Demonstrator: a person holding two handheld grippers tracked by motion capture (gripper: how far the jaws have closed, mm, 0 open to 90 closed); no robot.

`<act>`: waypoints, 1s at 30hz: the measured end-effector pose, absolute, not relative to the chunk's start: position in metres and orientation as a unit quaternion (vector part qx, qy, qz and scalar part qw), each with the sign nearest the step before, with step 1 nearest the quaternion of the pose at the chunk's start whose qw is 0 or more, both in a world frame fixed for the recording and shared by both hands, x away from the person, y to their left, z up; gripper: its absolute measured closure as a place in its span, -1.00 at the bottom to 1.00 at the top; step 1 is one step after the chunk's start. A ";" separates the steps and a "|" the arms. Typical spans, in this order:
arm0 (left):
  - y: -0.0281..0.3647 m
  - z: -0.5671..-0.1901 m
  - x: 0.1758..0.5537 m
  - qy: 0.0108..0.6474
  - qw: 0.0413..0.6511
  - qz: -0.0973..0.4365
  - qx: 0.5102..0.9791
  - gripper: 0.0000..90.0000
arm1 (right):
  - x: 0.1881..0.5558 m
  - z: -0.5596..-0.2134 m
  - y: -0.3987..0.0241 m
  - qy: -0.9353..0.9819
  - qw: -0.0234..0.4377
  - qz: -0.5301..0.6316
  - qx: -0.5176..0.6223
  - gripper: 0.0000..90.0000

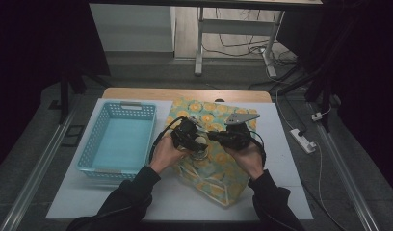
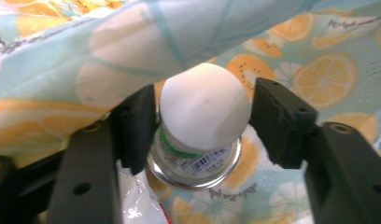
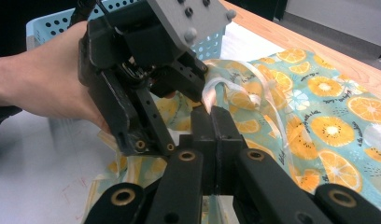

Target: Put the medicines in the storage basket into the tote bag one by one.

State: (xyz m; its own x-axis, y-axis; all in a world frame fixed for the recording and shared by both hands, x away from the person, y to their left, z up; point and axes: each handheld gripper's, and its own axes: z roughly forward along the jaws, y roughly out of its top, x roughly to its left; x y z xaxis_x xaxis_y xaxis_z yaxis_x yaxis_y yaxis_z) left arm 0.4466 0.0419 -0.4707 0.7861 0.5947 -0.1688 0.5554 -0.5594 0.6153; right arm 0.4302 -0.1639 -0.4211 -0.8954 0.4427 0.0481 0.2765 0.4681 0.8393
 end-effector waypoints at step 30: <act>0.065 -0.455 0.406 0.290 0.388 0.011 0.875 -1.00 | 0.430 -0.423 -0.162 0.855 0.082 0.469 0.207 1.00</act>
State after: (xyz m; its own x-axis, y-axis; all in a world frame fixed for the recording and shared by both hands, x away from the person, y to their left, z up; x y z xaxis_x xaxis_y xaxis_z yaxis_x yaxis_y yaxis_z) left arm 0.4059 0.0652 -0.4554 0.8319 0.5154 -0.2058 0.4987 -0.5314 0.6848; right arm 0.4297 -0.1620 -0.4225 -0.9009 0.4308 0.0532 0.2764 0.4747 0.8356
